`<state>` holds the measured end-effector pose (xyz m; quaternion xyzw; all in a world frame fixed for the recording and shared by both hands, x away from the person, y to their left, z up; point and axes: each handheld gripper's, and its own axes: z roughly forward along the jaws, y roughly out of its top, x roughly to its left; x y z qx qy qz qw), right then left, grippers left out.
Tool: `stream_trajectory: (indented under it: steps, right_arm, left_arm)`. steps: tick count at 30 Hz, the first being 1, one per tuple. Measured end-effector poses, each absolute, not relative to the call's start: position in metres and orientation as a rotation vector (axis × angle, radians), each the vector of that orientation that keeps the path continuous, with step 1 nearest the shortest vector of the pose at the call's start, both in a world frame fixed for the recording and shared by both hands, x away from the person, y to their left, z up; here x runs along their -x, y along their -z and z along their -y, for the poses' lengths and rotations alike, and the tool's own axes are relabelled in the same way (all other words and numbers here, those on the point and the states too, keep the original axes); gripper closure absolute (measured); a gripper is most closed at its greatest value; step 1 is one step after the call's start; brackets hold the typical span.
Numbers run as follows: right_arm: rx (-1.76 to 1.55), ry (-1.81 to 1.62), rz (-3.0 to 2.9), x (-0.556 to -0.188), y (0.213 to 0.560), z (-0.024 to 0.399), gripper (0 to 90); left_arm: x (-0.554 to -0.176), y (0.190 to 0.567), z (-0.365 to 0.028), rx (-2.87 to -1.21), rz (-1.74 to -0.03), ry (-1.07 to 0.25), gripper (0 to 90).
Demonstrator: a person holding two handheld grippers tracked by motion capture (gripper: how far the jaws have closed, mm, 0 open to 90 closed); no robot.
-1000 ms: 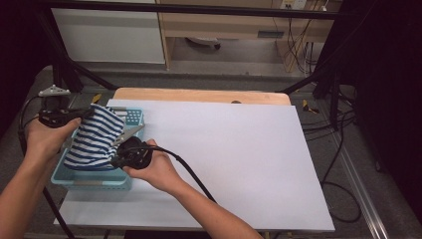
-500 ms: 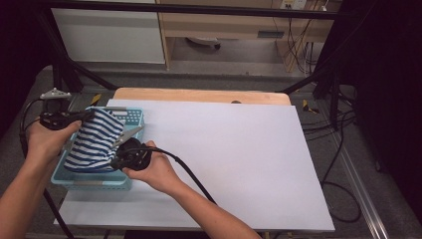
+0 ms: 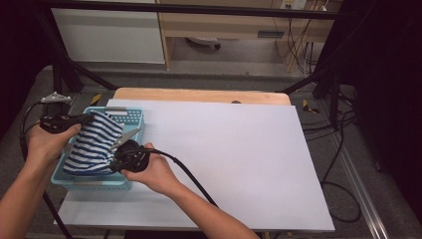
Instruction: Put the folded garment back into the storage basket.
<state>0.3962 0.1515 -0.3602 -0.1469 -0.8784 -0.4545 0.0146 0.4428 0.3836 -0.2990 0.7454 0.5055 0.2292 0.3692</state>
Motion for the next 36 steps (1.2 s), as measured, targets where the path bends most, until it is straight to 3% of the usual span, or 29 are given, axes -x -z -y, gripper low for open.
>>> stream_trajectory:
  steps: [21, 22, 23, 24, 25, 28, 36]
  right_arm:
    - [0.492, 1.4, 2.742, -0.403, 0.362, -0.151, 86.8]
    - [0.503, 1.407, 2.745, -0.404, 0.362, -0.151, 84.4]
    - [0.525, 1.406, 2.747, -0.406, 0.363, -0.151, 76.3]
    - [0.56, 1.395, 2.738, -0.408, 0.363, -0.151, 66.2]
    - [0.575, 1.383, 2.733, -0.409, 0.363, -0.149, 62.8]
    - [0.591, 1.394, 2.765, -0.406, 0.359, -0.14, 55.0]
    - [0.72, 1.602, 2.777, -0.409, 0.337, -0.102, 23.8]
  left_arm:
    - [-0.452, 0.307, -0.381, -1.894, -1.306, -0.625, 85.8]
    - [-0.454, 0.308, -0.382, -1.88, -1.314, -0.657, 84.7]
    - [-0.455, 0.31, -0.383, -1.855, -1.32, -0.682, 80.3]
    - [-0.456, 0.313, -0.384, -1.823, -1.338, -0.682, 69.4]
    - [-0.456, 0.314, -0.384, -1.81, -1.353, -0.675, 60.7]
    - [-0.448, 0.312, -0.382, -1.808, -1.331, -0.702, 57.6]
    - [-0.414, 0.292, -0.352, -1.83, -1.241, -0.793, 35.5]
